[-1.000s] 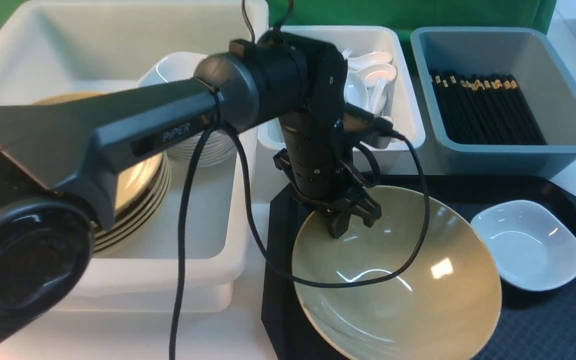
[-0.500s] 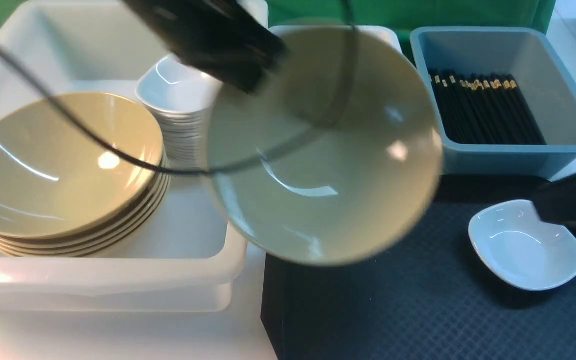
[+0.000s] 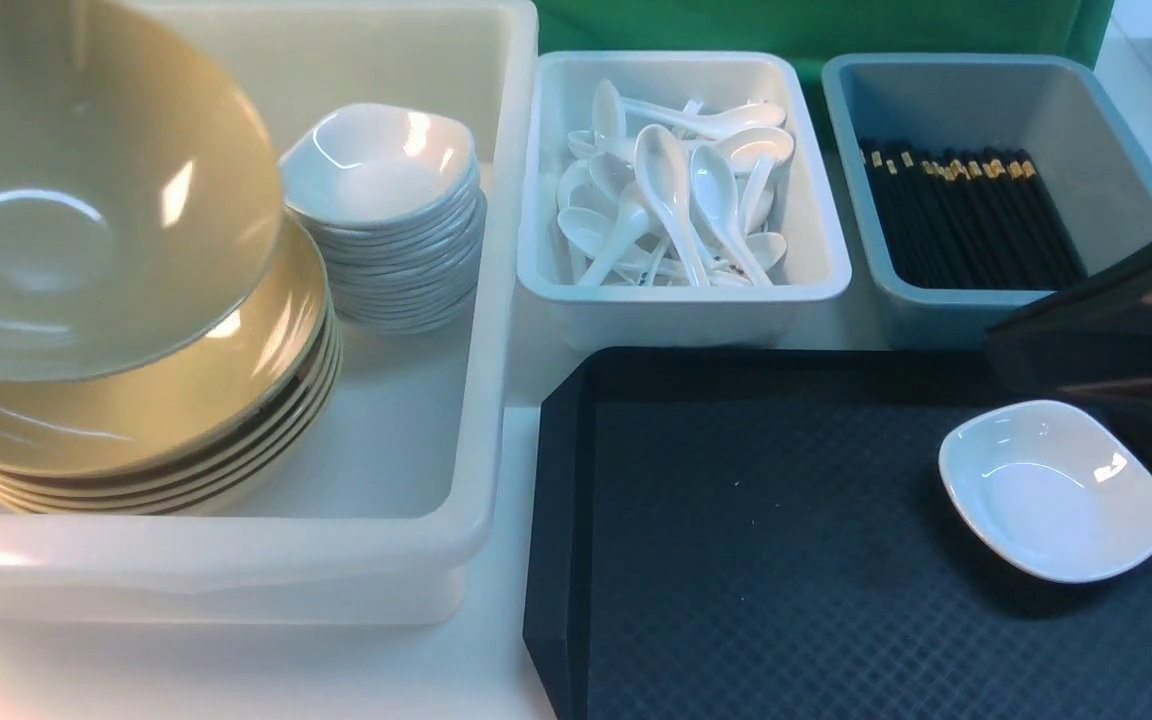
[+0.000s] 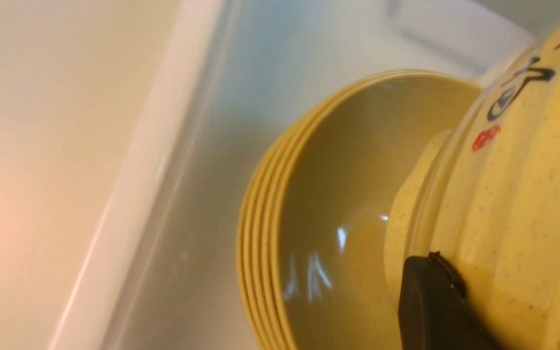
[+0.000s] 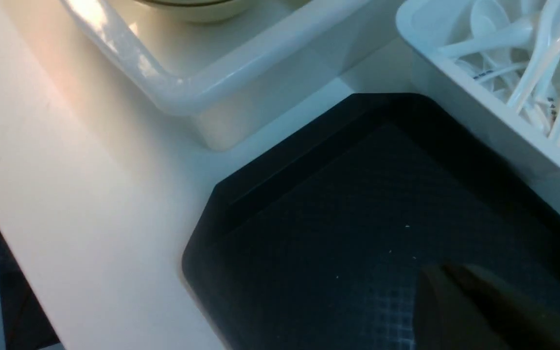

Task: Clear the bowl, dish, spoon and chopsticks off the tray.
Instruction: Use the left arm to put the noodle bowl into the large storage box on the left

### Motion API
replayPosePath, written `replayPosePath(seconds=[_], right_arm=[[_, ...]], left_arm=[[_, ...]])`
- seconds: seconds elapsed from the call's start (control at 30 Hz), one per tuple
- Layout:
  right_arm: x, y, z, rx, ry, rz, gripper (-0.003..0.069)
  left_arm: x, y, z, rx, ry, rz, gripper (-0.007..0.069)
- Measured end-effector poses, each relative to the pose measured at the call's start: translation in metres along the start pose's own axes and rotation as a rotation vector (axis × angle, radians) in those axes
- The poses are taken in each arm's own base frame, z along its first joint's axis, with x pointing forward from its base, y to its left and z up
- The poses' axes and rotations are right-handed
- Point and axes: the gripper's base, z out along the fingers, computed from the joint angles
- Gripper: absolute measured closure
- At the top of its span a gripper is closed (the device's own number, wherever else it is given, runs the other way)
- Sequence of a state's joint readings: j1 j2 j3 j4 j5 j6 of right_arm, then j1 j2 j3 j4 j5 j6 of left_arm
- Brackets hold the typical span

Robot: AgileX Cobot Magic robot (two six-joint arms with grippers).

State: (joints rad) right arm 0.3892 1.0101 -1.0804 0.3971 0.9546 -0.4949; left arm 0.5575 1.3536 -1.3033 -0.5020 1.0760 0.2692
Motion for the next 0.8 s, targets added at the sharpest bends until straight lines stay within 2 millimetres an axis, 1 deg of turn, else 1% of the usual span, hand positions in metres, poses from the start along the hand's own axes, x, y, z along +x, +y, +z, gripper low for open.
replayPosePath(seconds=[0.07, 0.2, 0.27, 0.3, 0.33, 0.37, 0.4, 0.43, 0.5, 0.53, 0.57, 0.67, 0.7, 0.77, 0.8], right_arm=[[0.000, -0.001, 0.001, -0.001, 0.004, 0.002, 0.0624], [0.000, -0.002, 0.005, -0.003, 0.014, 0.005, 0.0624], [0.000, -0.002, 0.005, -0.004, 0.015, 0.005, 0.0624], [0.000, -0.002, 0.005, -0.004, 0.015, 0.005, 0.0624], [0.000, -0.002, 0.005, -0.004, 0.015, 0.005, 0.0624], [0.000, -0.002, 0.005, -0.004, 0.015, 0.005, 0.0624], [0.000, -0.002, 0.005, -0.004, 0.015, 0.005, 0.0624], [0.000, -0.002, 0.005, -0.004, 0.015, 0.005, 0.0624], [0.000, -0.002, 0.005, -0.004, 0.015, 0.001, 0.0624], [0.000, -0.002, 0.005, -0.004, 0.015, -0.001, 0.0624], [0.000, -0.002, 0.005, -0.004, 0.015, -0.003, 0.0624], [0.000, -0.002, 0.005, -0.004, 0.015, -0.011, 0.0624], [0.000, -0.002, 0.005, -0.004, 0.015, -0.013, 0.0624], [0.000, -0.002, 0.005, -0.004, 0.015, -0.014, 0.0624], [0.000, -0.002, 0.005, -0.003, 0.016, -0.015, 0.0624]], left_arm=[[0.003, 0.006, 0.011, -0.002, 0.007, -0.008, 0.0618], [0.011, 0.012, 0.046, 0.014, 0.073, 0.006, 0.0596], [0.011, 0.012, 0.053, 0.011, 0.087, 0.013, 0.0585], [0.012, 0.012, 0.062, 0.002, 0.105, 0.030, 0.0566], [0.012, 0.012, 0.065, -0.005, 0.112, 0.039, 0.0559], [0.013, 0.012, 0.068, -0.020, 0.125, 0.063, 0.0537], [0.015, 0.012, 0.073, -0.046, 0.152, 0.102, 0.0496], [0.015, 0.011, 0.074, -0.052, 0.157, 0.113, 0.0475], [0.017, 0.007, 0.077, -0.084, 0.180, 0.160, 0.0373], [0.018, 0.006, 0.078, -0.098, 0.186, 0.169, 0.0346], [0.019, 0.006, 0.078, -0.115, 0.191, 0.171, 0.0289], [0.017, 0.011, 0.073, -0.202, 0.206, 0.185, 0.0166], [0.014, 0.011, 0.067, -0.237, 0.197, 0.189, 0.0118], [0.006, 0.009, 0.053, -0.272, 0.159, 0.190, 0.0079], [0.000, 0.003, 0.038, -0.281, 0.108, 0.189, 0.0062]])
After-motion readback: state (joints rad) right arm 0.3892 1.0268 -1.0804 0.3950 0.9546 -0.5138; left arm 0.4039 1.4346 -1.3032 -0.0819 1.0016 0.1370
